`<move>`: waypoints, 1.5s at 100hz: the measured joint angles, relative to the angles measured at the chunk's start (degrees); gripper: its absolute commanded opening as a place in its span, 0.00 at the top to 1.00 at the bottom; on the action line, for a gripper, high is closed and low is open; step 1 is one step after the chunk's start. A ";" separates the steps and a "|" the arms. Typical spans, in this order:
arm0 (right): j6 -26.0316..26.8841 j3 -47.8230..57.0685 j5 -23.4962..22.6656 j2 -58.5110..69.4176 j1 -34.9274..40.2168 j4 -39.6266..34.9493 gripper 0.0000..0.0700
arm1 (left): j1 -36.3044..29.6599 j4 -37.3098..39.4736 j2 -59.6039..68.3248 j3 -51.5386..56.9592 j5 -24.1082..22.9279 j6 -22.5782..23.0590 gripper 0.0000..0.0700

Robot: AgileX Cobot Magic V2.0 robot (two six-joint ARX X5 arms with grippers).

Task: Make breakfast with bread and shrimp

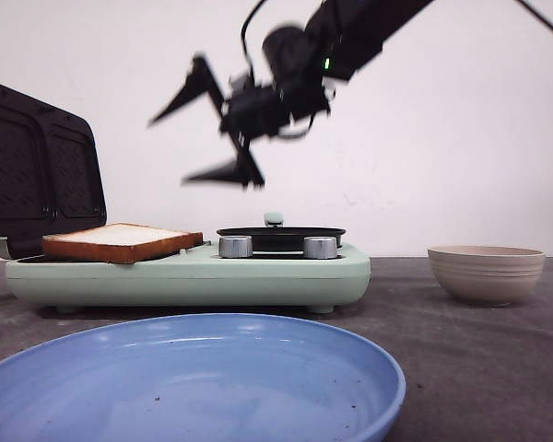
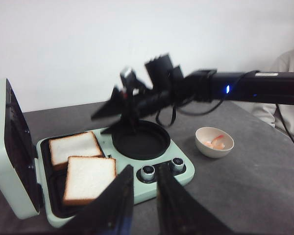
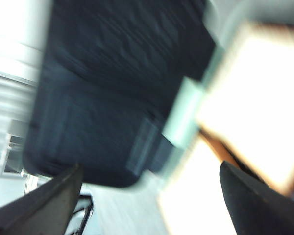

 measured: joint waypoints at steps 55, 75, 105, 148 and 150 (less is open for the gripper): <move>-26.64 41.57 16.68 0.00 0.02 -45.81 1.00 | 0.00 2.27 0.00 0.00 -1.66 0.00 0.99; -32.59 50.77 27.21 -2.05 1.38 -52.04 1.00 | 0.00 2.38 -0.02 0.00 -3.63 -0.04 0.99; -36.87 50.49 36.98 -6.03 3.80 -58.12 1.00 | 0.00 2.08 0.00 0.00 -3.65 -0.74 0.99; -38.53 50.05 37.70 -12.17 4.63 -58.29 1.00 | 0.00 1.79 0.00 0.00 -3.23 -1.42 0.99; -38.62 50.05 37.68 -13.25 4.79 -58.29 1.00 | 0.00 1.81 0.00 0.00 -3.23 -1.44 0.99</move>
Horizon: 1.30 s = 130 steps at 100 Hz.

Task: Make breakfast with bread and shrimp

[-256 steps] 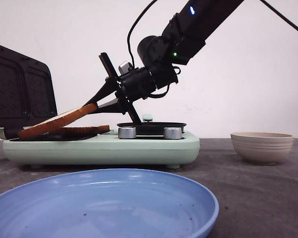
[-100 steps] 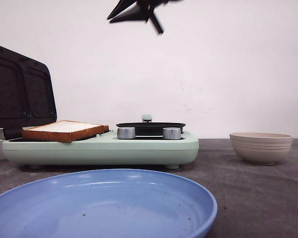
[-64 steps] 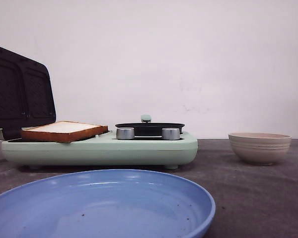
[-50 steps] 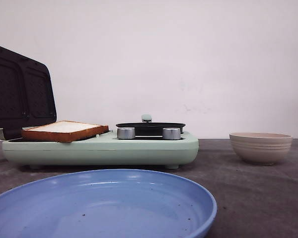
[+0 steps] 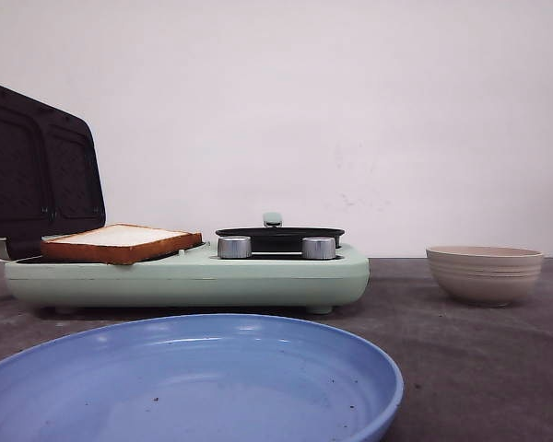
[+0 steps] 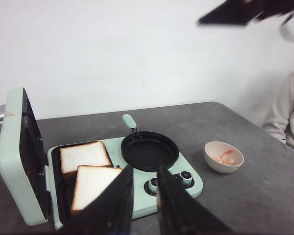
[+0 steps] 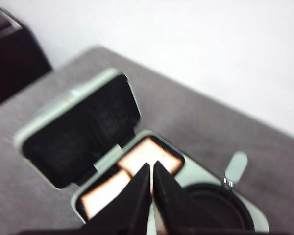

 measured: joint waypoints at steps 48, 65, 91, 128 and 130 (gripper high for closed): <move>0.63 0.55 -3.10 -20.04 0.42 -0.02 1.00 | 0.00 0.00 0.00 0.00 0.00 -0.07 0.99; 0.33 0.46 -1.27 -23.47 0.42 -0.02 1.00 | 0.00 0.02 0.00 0.00 0.00 -0.07 0.99; -3.41 0.87 3.50 -20.76 0.37 -0.02 1.00 | 0.00 1.79 0.00 0.00 0.02 -0.07 0.99; -2.67 -30.32 -1.36 -30.18 0.46 -0.07 1.00 | 0.00 1.40 0.00 0.00 0.02 -0.07 0.99; -2.86 -33.27 -0.74 -31.82 0.46 -0.07 1.00 | 0.00 1.42 0.00 0.00 0.02 -0.07 0.99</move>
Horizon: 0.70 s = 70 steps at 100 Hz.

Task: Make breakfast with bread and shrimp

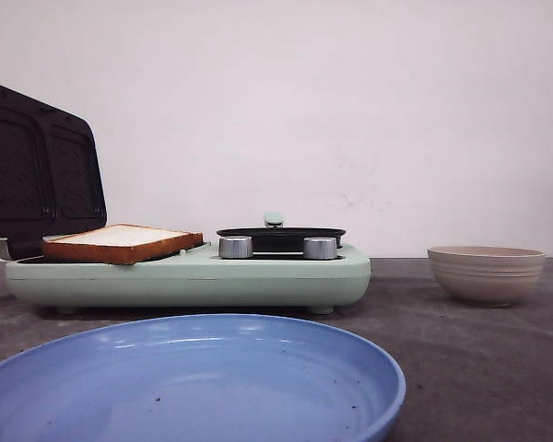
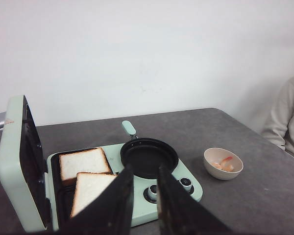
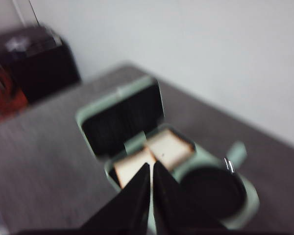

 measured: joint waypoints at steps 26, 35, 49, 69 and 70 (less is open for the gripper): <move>-0.57 -40.61 2.05 -21.38 -0.02 15.50 1.00 | 0.00 0.35 0.00 0.00 -0.11 1.53 0.99; 0.17 -54.93 2.10 -31.12 -0.02 32.46 1.00 | 0.00 0.33 0.00 0.00 -0.15 1.84 0.99; 2.64 -76.08 4.17 -46.58 -0.04 54.82 1.00 | 0.00 0.31 0.00 0.00 -0.15 1.95 0.99; 8.13 -102.64 15.37 -58.75 -1.51 80.61 1.00 | 0.00 0.33 0.00 0.00 -3.43 2.05 0.99; 8.50 -103.49 15.63 -59.04 -1.62 80.87 1.00 | 0.00 0.33 0.00 0.00 -4.00 2.12 0.99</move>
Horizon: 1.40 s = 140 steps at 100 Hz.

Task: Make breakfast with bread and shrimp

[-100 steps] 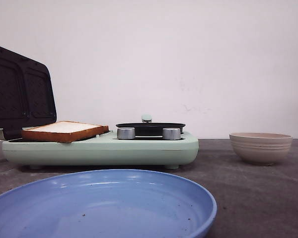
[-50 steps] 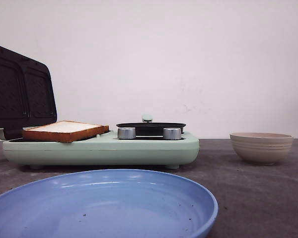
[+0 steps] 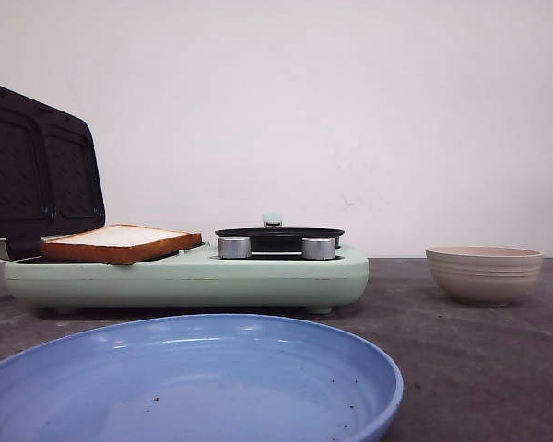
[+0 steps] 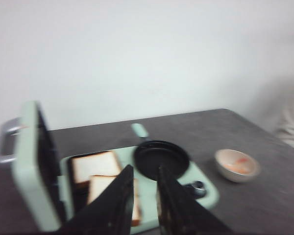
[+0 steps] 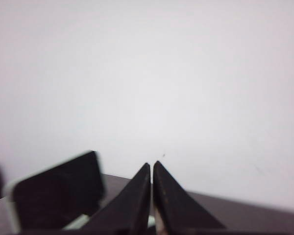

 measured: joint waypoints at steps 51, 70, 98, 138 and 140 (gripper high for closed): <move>3.43 -7.41 0.66 -0.50 -0.72 0.74 1.00 | 0.00 12.13 2.95 -0.35 -29.11 1.95 0.99; 3.37 -7.41 -1.99 0.74 -0.72 0.70 1.00 | 1.16 14.25 14.93 -0.35 -29.00 1.95 0.99; 3.39 -7.41 -5.14 0.33 -0.76 0.72 1.00 | 17.51 13.79 33.38 10.21 -17.64 1.36 0.99; 3.58 -7.41 -10.60 -0.09 -0.76 -1.03 1.00 | 44.11 -10.34 57.81 33.48 14.64 -4.31 0.57; 3.58 -7.41 -10.84 -0.09 -0.76 -1.03 1.00 | 44.57 -11.26 58.64 34.03 15.72 -4.33 0.55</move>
